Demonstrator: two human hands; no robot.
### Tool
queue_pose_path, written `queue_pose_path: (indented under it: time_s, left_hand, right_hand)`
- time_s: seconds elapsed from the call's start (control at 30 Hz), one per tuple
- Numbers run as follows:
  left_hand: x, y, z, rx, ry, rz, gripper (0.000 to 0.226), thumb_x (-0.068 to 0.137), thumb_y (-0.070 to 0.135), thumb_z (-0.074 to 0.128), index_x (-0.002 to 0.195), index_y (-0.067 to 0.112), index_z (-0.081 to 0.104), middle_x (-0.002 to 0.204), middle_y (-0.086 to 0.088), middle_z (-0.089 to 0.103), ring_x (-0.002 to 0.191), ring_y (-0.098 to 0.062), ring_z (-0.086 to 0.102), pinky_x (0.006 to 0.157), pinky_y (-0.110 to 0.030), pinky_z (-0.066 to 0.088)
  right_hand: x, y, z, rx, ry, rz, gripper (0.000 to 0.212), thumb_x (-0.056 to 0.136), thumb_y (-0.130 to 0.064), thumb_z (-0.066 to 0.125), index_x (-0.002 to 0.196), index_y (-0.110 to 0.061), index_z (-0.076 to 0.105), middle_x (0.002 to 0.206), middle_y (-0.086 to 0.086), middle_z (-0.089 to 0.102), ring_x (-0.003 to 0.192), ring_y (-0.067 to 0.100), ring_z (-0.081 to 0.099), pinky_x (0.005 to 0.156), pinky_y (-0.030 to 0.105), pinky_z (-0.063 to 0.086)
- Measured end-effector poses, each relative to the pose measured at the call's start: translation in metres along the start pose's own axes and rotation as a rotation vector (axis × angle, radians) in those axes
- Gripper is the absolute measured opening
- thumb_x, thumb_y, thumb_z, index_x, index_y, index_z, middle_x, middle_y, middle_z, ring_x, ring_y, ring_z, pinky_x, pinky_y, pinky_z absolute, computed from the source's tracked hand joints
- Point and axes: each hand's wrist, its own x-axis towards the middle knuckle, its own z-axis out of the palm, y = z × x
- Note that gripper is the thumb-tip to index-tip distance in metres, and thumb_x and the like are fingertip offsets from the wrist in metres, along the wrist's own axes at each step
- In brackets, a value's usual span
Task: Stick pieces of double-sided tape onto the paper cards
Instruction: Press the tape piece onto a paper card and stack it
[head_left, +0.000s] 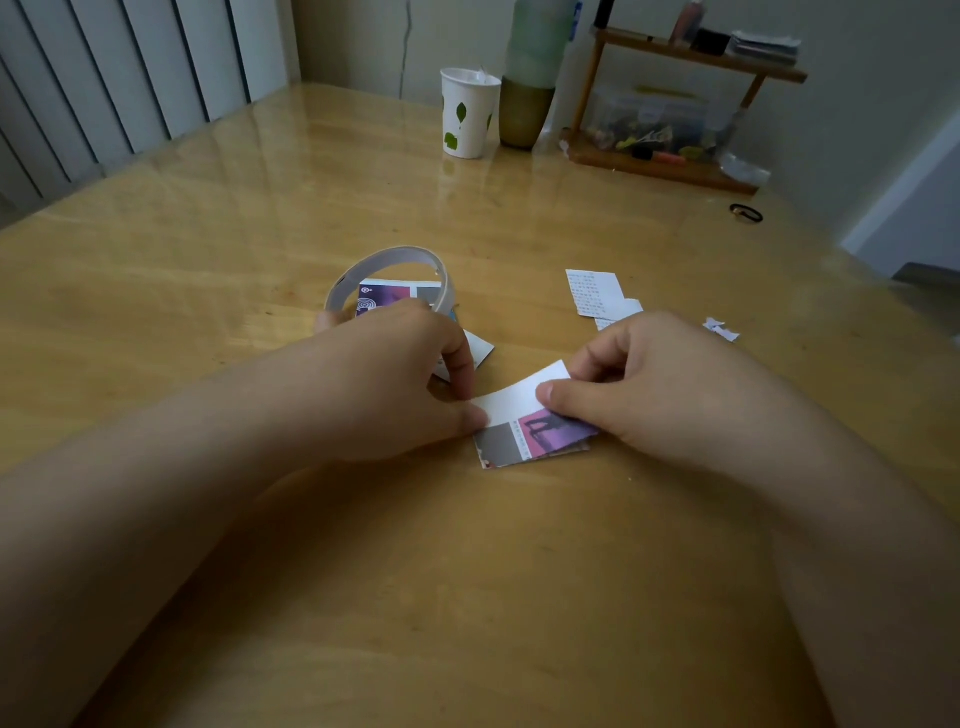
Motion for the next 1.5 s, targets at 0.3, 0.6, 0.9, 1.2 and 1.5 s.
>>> queue_pose_path:
  time_s: [0.3,0.6,0.9,1.2,1.5]
  left_hand:
    - [-0.0006,-0.0003,-0.0007,-0.004,0.002,0.007,0.018,0.081,0.05,0.061,0.078,0.034,0.054,0.081,0.022,0.049,0.079,0.007,0.044,0.085,-0.028,0.023]
    - [0.001,-0.0013,0.0008,-0.004,0.007,0.006,0.017,0.08,0.049,0.062,0.08,0.033,0.057,0.082,0.021,0.05,0.078,0.008,0.044,0.084,-0.027,0.025]
    - [0.0003,-0.0005,0.0001,0.001,0.006,-0.005,0.017,0.08,0.049,0.062,0.08,0.033,0.056,0.084,0.021,0.052,0.079,0.004,0.046,0.086,-0.028,0.025]
    - [0.0009,-0.0012,0.0005,-0.012,0.004,-0.014,0.018,0.08,0.049,0.063,0.081,0.032,0.057,0.083,0.022,0.051,0.079,0.004,0.045,0.089,-0.031,0.027]
    - [0.0001,-0.0003,0.0017,-0.016,0.03,-0.005,0.018,0.08,0.05,0.061,0.079,0.032,0.056,0.081,0.02,0.051,0.078,0.006,0.044,0.086,-0.028,0.025]
  right_hand:
    - [0.0052,0.0062,-0.0004,0.007,-0.019,0.01,0.019,0.078,-0.042,0.072,0.069,-0.025,0.07,0.05,-0.018,0.056,0.046,-0.012,0.047,0.041,0.005,0.033]
    - [0.0063,0.0054,0.0008,-0.003,-0.027,0.01,0.02,0.077,-0.041,0.073,0.068,-0.024,0.069,0.04,-0.029,0.048,0.043,-0.014,0.046,0.037,0.006,0.031]
    - [0.0048,0.0037,0.0014,-0.015,-0.004,0.026,0.021,0.075,-0.042,0.075,0.066,-0.025,0.067,0.052,-0.015,0.054,0.044,-0.006,0.048,0.038,0.007,0.032]
    - [0.004,0.0007,0.0026,-0.036,0.001,0.02,0.024,0.075,-0.038,0.076,0.062,-0.022,0.064,0.054,-0.012,0.055,0.041,-0.007,0.046,0.038,0.007,0.031]
    - [0.003,-0.0014,0.005,-0.077,0.015,-0.009,0.026,0.076,-0.035,0.076,0.06,-0.021,0.061,0.056,-0.009,0.055,0.047,0.004,0.044,0.039,0.009,0.032]
